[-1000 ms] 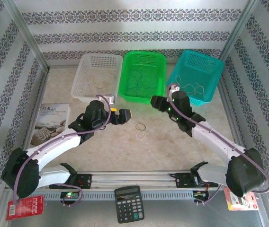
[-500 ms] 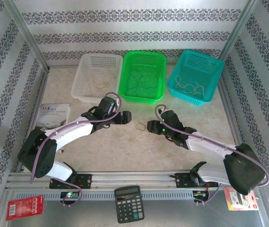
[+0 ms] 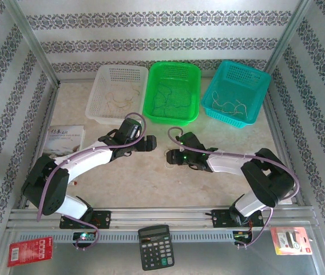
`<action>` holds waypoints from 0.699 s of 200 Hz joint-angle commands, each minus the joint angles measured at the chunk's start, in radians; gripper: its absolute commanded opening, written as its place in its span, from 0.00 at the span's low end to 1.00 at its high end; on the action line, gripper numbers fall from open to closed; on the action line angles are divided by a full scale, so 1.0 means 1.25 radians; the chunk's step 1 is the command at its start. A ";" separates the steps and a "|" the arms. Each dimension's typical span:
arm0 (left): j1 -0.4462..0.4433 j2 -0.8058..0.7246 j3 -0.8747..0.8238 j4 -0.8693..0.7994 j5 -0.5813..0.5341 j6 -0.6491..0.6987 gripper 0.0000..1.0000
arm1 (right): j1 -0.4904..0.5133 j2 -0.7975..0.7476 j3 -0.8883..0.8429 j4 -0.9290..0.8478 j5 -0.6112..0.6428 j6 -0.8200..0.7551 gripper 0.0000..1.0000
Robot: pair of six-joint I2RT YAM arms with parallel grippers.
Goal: Untangle the cables
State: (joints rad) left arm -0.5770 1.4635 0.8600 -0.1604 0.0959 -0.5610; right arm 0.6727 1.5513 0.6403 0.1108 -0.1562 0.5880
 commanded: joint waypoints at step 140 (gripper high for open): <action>0.040 -0.007 -0.034 0.084 0.086 -0.100 0.92 | -0.031 0.032 -0.010 0.123 -0.133 -0.103 0.00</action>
State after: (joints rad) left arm -0.5354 1.4555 0.8322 -0.1226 0.1501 -0.6445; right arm 0.6392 1.6115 0.6308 0.2150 -0.2649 0.4919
